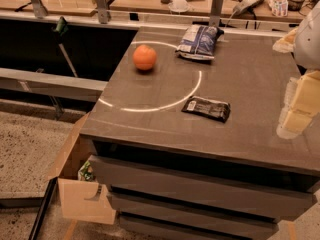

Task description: Pick rxbar chocolate

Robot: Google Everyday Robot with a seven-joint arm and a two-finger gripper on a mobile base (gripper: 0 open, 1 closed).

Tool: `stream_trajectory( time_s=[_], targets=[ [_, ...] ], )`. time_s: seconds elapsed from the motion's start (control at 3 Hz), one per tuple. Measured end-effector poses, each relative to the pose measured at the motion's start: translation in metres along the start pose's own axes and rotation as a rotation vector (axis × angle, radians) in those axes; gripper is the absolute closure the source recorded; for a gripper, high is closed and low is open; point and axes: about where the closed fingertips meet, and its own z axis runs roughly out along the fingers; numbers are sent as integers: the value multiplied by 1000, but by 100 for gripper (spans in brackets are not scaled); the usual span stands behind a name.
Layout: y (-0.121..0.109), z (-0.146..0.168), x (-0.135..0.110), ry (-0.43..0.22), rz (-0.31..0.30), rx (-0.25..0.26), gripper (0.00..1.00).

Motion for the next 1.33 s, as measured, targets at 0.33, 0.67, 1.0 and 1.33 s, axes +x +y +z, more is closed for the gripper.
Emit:
stream_trajectory(
  time_s=[0.33, 0.67, 1.0, 1.33],
  targets=[
    [0, 0, 0, 0, 0, 0, 0],
    [-1, 9, -2, -78, 28, -11, 0],
    [-5, 39, -8, -185, 84, -39, 0],
    [-14, 71, -21, -236, 107, -63, 0]
  ],
)
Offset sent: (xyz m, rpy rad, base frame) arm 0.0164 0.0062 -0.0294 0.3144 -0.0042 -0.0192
